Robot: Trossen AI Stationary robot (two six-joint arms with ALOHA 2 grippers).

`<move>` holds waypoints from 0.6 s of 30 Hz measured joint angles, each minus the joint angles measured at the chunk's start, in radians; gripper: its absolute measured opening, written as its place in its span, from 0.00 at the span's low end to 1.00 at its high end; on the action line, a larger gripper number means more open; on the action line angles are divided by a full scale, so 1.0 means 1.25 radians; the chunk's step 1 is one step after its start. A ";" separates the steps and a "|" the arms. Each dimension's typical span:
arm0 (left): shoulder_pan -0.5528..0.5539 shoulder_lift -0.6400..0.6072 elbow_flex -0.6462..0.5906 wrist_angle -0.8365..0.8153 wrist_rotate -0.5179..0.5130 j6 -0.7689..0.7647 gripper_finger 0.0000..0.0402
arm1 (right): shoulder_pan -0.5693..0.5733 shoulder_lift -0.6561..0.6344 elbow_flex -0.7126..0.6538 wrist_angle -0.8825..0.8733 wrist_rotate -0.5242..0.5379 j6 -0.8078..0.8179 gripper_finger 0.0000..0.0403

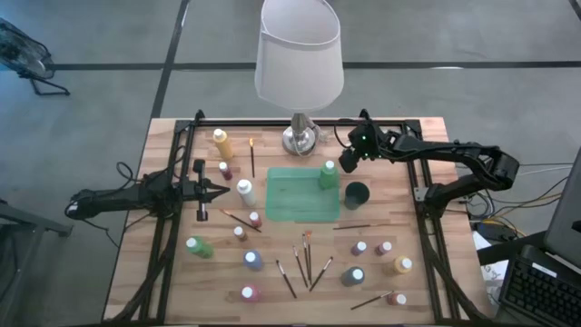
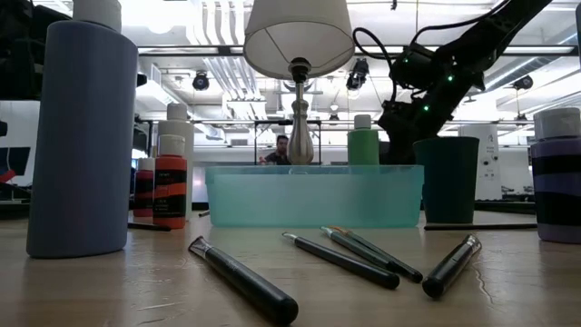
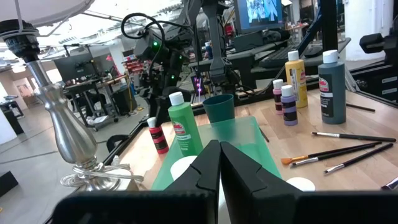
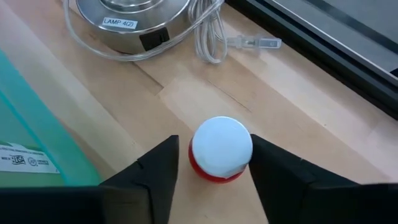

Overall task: Pick & Place Paint Supplies
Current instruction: Put the orange paint bottle into the green bin

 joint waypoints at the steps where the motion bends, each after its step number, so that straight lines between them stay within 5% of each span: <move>1: 0.000 0.000 0.000 0.000 0.000 0.000 0.04 | 0.000 0.000 0.000 0.000 0.001 -0.002 0.39; 5: 0.000 0.000 0.000 0.000 0.000 0.000 0.04 | -0.001 -0.001 0.000 0.001 0.002 -0.007 0.27; 18: 0.000 0.000 0.000 0.000 0.000 0.000 0.04 | -0.001 -0.001 0.001 0.002 0.002 -0.010 0.27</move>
